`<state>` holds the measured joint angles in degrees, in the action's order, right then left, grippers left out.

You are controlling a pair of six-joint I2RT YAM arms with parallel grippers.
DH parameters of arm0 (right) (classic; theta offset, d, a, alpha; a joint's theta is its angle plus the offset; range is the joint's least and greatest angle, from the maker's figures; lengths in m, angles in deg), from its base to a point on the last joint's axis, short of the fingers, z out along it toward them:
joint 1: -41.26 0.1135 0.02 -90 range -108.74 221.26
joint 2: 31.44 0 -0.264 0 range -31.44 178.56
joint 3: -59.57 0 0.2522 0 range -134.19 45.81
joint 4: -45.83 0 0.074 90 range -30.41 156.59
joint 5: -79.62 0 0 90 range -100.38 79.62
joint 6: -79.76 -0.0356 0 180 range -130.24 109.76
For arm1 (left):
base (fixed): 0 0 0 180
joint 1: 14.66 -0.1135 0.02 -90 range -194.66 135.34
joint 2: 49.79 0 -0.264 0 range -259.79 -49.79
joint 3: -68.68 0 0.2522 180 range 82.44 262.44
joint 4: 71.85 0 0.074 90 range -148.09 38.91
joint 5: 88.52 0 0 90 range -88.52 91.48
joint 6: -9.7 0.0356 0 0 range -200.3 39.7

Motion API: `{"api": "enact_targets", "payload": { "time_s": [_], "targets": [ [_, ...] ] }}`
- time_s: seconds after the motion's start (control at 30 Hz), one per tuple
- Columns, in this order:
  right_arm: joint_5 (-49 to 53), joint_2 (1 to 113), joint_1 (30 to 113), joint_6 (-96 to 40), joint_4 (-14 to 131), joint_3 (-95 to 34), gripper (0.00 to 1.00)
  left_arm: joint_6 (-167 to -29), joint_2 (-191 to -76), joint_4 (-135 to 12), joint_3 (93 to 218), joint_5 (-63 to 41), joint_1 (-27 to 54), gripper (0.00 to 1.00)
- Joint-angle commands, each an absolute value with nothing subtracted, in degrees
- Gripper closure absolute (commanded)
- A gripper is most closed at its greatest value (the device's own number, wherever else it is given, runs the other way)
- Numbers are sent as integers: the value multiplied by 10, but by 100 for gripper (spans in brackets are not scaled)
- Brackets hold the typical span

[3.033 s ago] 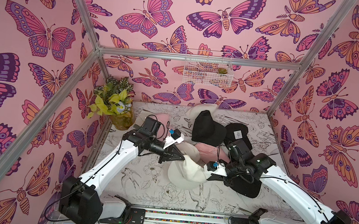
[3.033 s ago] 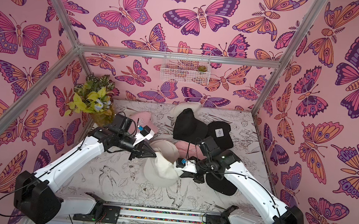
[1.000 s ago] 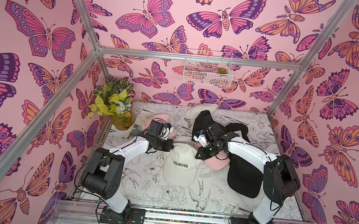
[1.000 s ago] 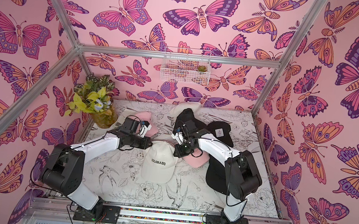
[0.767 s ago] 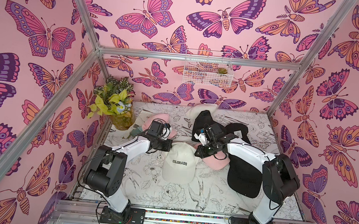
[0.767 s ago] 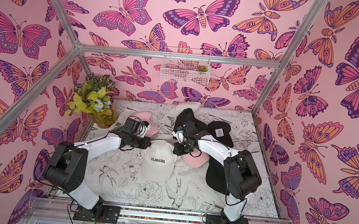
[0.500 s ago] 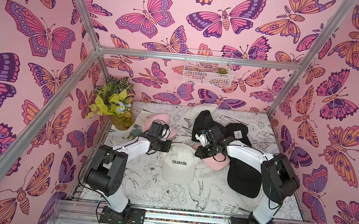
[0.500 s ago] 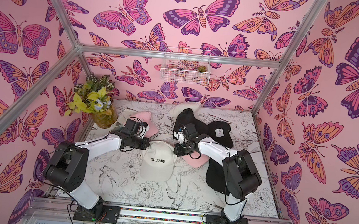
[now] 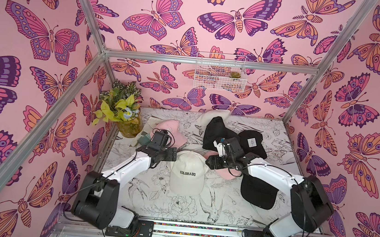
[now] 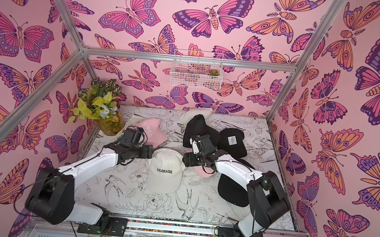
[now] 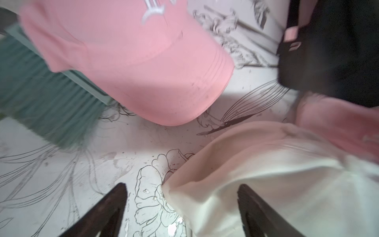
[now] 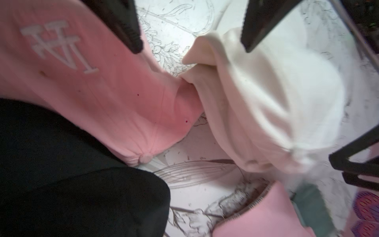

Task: Stack the baseball caps by color
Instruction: Place the baseball cap on the baseball cap.

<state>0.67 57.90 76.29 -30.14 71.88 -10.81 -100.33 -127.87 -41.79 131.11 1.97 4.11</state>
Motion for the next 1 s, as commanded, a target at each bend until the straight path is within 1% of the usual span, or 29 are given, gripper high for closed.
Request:
{"api": "enact_targets", "payload": {
  "time_s": [0.0,0.17,0.33,0.4,0.57,0.6,0.73,0.87,0.97],
  "targets": [
    [53,544,767,-331,654,-82,1,-1049,-1210,-402,1282,14,38,7],
    [84,522,790,-323,606,-38,1,-1118,-1170,-432,1240,-144,39,1],
    [101,544,811,-315,603,-43,0,-1184,-1160,-509,1177,-246,41,0],
    [96,561,822,-312,607,-53,0,-1194,-1169,-538,1156,-256,41,0],
    [40,613,843,-311,628,-85,2,-1189,-1221,-579,1144,-250,41,0],
    [28,622,845,-313,627,-88,2,-1189,-1253,-596,1141,-255,41,0],
    [-9,654,845,-318,642,-90,3,-1170,-1305,-607,1139,-239,38,0],
    [-11,652,846,-327,624,-73,3,-1161,-1327,-608,1138,-226,37,0],
    [-18,624,843,-331,616,-73,2,-1164,-1316,-607,1144,-230,37,0]
  ]
}}
